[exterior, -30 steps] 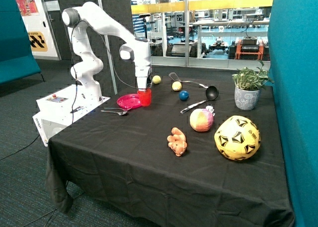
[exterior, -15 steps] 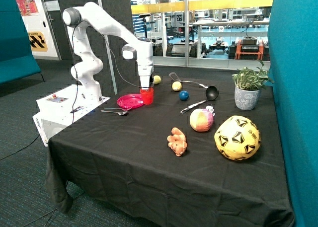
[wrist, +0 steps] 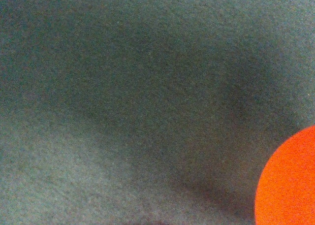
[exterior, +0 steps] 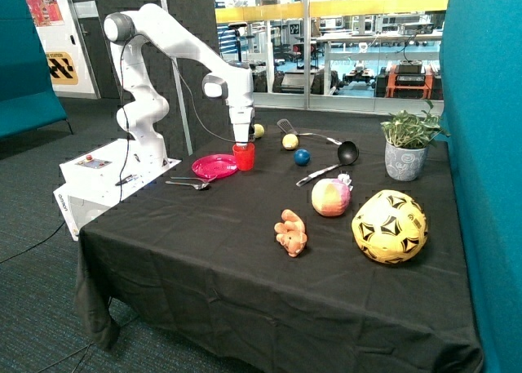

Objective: Set the table

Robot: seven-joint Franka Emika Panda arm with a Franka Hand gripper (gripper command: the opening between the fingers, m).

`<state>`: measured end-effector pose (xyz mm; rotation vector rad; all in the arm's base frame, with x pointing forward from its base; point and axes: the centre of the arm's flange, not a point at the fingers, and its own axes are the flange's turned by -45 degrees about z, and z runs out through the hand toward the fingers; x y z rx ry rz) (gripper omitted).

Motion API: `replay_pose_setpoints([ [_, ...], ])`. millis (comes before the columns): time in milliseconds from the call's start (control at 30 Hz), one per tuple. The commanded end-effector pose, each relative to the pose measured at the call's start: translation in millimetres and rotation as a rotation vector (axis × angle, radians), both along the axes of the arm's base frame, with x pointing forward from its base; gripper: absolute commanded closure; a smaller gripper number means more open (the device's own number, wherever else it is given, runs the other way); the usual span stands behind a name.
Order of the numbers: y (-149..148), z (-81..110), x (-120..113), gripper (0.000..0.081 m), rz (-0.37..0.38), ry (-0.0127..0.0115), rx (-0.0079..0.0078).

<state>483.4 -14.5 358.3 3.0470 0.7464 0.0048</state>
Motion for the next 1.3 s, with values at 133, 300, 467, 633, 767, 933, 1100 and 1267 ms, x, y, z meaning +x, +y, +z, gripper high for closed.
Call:
replay_pose_setpoints([
  [133,5.1,-8.3,7.0,0.0808,0.014,0.0041,0.0036],
  [300,7.3,-10.0,10.5,0.0808,0.02,0.0041,0.0036],
  [467,9.7,-9.2,12.9,0.0808,0.027,0.0041,0.0035],
  [633,10.3,-9.5,16.1,0.0808,0.03,0.0041,0.0035],
  [767,7.3,-11.0,18.7,0.0808,0.027,0.0041,0.0035],
  [933,1.7,-13.8,20.6,0.0808,0.018,0.0041,0.0036],
  [1100,-2.1,-18.4,19.1,0.0808,0.014,0.0041,0.0036],
  [1267,-1.0,-22.0,16.9,0.0808,0.016,0.0041,0.0036],
])
